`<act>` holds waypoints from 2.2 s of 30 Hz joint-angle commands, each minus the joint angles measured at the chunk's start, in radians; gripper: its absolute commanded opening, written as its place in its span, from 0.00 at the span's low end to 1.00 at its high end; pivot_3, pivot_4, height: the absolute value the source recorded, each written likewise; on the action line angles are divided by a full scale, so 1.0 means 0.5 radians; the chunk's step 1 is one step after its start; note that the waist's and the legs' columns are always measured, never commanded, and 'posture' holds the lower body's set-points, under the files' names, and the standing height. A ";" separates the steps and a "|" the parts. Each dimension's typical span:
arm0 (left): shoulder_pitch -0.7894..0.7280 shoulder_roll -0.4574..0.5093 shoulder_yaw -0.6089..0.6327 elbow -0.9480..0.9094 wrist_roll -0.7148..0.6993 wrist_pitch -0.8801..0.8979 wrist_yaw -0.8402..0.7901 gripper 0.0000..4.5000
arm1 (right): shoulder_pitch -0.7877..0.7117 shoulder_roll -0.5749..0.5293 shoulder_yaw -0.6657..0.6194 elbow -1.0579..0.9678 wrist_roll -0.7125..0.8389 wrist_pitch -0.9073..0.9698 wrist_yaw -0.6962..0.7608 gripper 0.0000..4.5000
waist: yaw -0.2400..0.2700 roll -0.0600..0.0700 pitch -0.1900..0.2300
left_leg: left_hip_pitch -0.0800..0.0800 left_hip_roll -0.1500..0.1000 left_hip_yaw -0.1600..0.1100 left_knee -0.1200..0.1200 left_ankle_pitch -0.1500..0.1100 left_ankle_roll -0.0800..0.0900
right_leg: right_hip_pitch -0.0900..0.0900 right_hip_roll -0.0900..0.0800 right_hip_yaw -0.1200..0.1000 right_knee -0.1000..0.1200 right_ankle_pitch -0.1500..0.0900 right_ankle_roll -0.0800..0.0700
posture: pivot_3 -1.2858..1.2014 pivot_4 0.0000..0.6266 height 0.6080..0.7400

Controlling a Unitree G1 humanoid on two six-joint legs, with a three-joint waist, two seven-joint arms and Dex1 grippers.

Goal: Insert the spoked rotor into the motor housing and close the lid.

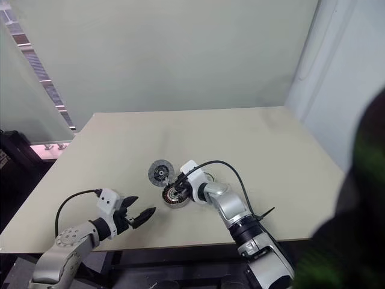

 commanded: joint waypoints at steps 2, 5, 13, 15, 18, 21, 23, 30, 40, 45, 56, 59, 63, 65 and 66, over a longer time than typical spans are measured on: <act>0.028 0.012 0.067 -0.142 -0.048 0.019 0.026 1.00 | -0.118 0.066 0.003 0.136 -0.041 -0.142 -0.002 0.18 | 0.000 0.000 0.000 | 0.001 0.000 0.000 -0.001 0.000 0.000 | 0.000 0.000 0.000 0.000 0.000 0.000 | 0.52 0.00 1.00; 0.056 0.016 0.082 -0.182 -0.055 0.034 0.047 1.00 | -0.152 0.110 0.002 0.266 -0.064 -0.217 -0.019 0.18 | -0.001 0.000 0.000 | 0.002 0.000 0.000 -0.002 0.000 0.000 | 0.000 0.000 0.000 0.001 0.001 -0.002 | 0.52 0.00 1.00; 0.098 0.026 0.113 -0.266 -0.075 0.083 0.080 1.00 | -0.213 0.166 -0.010 0.497 -0.130 -0.359 -0.037 0.18 | -0.001 0.000 0.000 | 0.006 0.000 0.000 -0.005 0.000 0.000 | 0.001 0.000 0.000 0.001 0.001 -0.002 | 0.52 0.00 1.00; 0.101 0.027 0.118 -0.277 -0.077 0.092 0.086 1.00 | -0.224 0.168 -0.015 0.539 -0.143 -0.386 -0.040 0.18 | -0.001 0.000 0.000 | 0.006 0.000 0.000 -0.006 0.000 0.000 | 0.002 0.000 0.000 0.001 0.001 -0.002 | 0.52 0.00 1.00; 0.105 0.026 0.120 -0.287 -0.076 0.100 0.091 1.00 | -0.234 0.165 -0.025 0.577 -0.158 -0.403 -0.036 0.18 | -0.001 0.000 0.000 | 0.007 0.000 0.000 -0.006 0.000 0.000 | 0.002 0.000 0.001 0.001 0.001 -0.002 | 0.52 0.00 1.00; 0.108 0.026 0.118 -0.298 -0.076 0.109 0.096 1.00 | -0.235 0.156 -0.030 0.586 -0.168 -0.401 -0.026 0.18 | -0.002 0.001 0.000 | 0.007 0.000 0.001 -0.006 0.000 0.000 | 0.002 0.000 0.001 0.001 0.001 -0.002 | 0.52 0.00 1.00; 0.100 0.025 0.113 -0.299 -0.076 0.116 0.098 1.00 | -0.234 0.154 -0.034 0.587 -0.171 -0.402 -0.023 0.18 | -0.001 0.001 0.000 | 0.008 0.000 0.000 -0.007 0.000 0.000 | 0.002 0.001 0.001 0.001 0.001 -0.002 | 0.52 0.00 1.00; 0.066 0.025 0.091 -0.295 -0.072 0.129 0.097 1.00 | -0.234 0.151 -0.034 0.595 -0.190 -0.394 -0.016 0.18 | -0.002 0.001 0.000 | 0.008 0.000 0.000 -0.007 0.000 0.000 | 0.002 0.001 0.001 0.001 0.001 -0.002 | 0.52 0.00 1.00; 0.058 0.034 0.086 -0.293 -0.069 0.132 0.093 1.00 | -0.220 0.144 -0.029 0.604 -0.210 -0.388 -0.002 0.18 | -0.002 0.001 0.000 | 0.009 0.000 0.001 -0.007 0.000 0.000 | 0.003 0.001 0.001 0.001 0.001 -0.002 | 0.52 0.00 1.00; 0.055 0.037 0.084 -0.288 -0.066 0.129 0.092 1.00 | -0.220 0.151 -0.027 0.601 -0.208 -0.369 0.007 0.18 | -0.002 0.001 0.000 | 0.010 0.000 0.001 -0.007 0.000 0.000 | 0.003 0.001 0.001 0.001 0.001 -0.002 | 0.52 0.00 1.00; 0.036 0.036 0.077 -0.259 -0.058 0.115 0.084 1.00 | -0.187 0.171 -0.119 0.253 -0.076 -0.190 0.079 0.69 | -0.002 0.001 0.000 | 0.010 0.000 0.001 -0.008 0.000 0.000 | 0.003 0.001 0.001 0.002 0.001 -0.002 | 0.52 0.00 1.00; 0.026 0.038 0.076 -0.247 -0.055 0.111 0.077 1.00 | -0.160 0.164 -0.114 0.156 -0.074 -0.159 0.079 0.54 | -0.001 0.001 0.000 | 0.010 0.000 0.000 -0.009 0.000 0.000 | 0.003 0.001 0.001 0.002 0.001 -0.002 | 0.52 0.00 1.00; 0.008 0.037 0.070 -0.236 -0.049 0.109 0.070 1.00 | -0.153 0.162 -0.077 0.184 -0.133 -0.209 0.020 0.23 | -0.001 0.001 0.000 | 0.010 0.000 0.001 -0.009 0.000 0.000 | 0.003 0.000 0.001 0.002 0.001 -0.002 | 0.52 0.00 1.00; -0.002 0.038 0.070 -0.232 -0.048 0.108 0.067 1.00 | -0.162 0.179 -0.047 0.299 -0.178 -0.263 -0.025 0.08 | -0.002 0.001 0.000 | 0.010 0.000 0.001 -0.009 0.000 0.000 | 0.002 0.000 0.001 0.002 0.001 -0.002 | 0.52 0.00 1.00; -0.005 0.038 0.070 -0.232 -0.047 0.108 0.066 1.00 | -0.167 0.187 -0.032 0.361 -0.199 -0.291 -0.044 0.01 | -0.002 0.000 0.000 | 0.010 0.000 0.001 -0.009 0.000 0.000 | 0.003 0.000 0.001 0.002 0.001 -0.002 | 0.52 0.00 1.00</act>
